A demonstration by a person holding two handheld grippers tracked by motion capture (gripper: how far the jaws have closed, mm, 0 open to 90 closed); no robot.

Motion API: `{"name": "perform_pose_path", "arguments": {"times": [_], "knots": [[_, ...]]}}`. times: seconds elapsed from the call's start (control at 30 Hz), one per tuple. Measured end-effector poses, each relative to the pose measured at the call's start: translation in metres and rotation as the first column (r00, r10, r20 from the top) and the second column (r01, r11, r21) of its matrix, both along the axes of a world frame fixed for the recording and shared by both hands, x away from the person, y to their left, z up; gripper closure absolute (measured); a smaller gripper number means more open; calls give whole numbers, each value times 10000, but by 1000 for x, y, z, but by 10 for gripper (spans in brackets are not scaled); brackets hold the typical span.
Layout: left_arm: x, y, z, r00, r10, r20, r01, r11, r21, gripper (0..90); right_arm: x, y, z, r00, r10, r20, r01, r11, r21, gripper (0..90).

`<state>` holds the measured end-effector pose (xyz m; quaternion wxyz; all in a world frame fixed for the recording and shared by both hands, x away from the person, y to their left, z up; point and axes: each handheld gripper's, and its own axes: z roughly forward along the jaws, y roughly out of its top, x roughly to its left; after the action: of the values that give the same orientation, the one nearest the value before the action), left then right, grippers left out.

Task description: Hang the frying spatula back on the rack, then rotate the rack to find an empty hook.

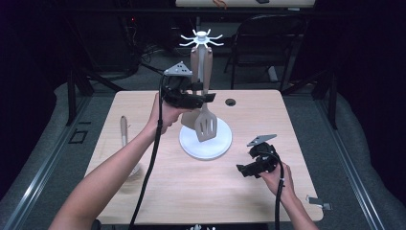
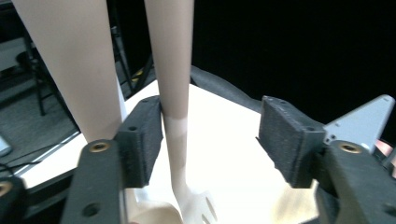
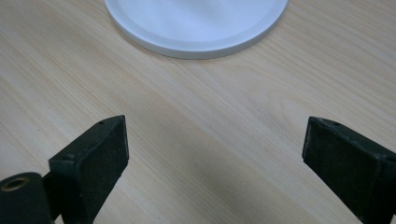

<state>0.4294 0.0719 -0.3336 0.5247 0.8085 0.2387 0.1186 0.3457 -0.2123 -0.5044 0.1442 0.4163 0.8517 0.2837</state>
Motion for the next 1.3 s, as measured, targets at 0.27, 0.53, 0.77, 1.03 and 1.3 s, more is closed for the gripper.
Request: {"name": "perform_pose_path", "arguments": {"times": [0.27,0.53,0.77,1.03,1.3], "knots": [[-8,9,-6,9972,-718,-186,719,9974,21,178,0,0,-1,10000,7,33,-7,10000,20,68],[-17,24,3,9976,-684,-88,685,9976,107,123,1,1,-1,10000,22,-26,-22,10000,7,67],[-14,32,10,9993,-383,-19,383,9993,-6,83,1,1,-2,10000,66,-50,-66,9999,-84,68],[-6,43,24,10000,-62,37,63,9998,-191,47,2,2,-2,9999,77,-150,-78,9999,-70,68],[3,57,53,9950,812,588,-779,9954,-561,384,3,1,-3,9997,189,-182,-192,9996,-183,73]]}}
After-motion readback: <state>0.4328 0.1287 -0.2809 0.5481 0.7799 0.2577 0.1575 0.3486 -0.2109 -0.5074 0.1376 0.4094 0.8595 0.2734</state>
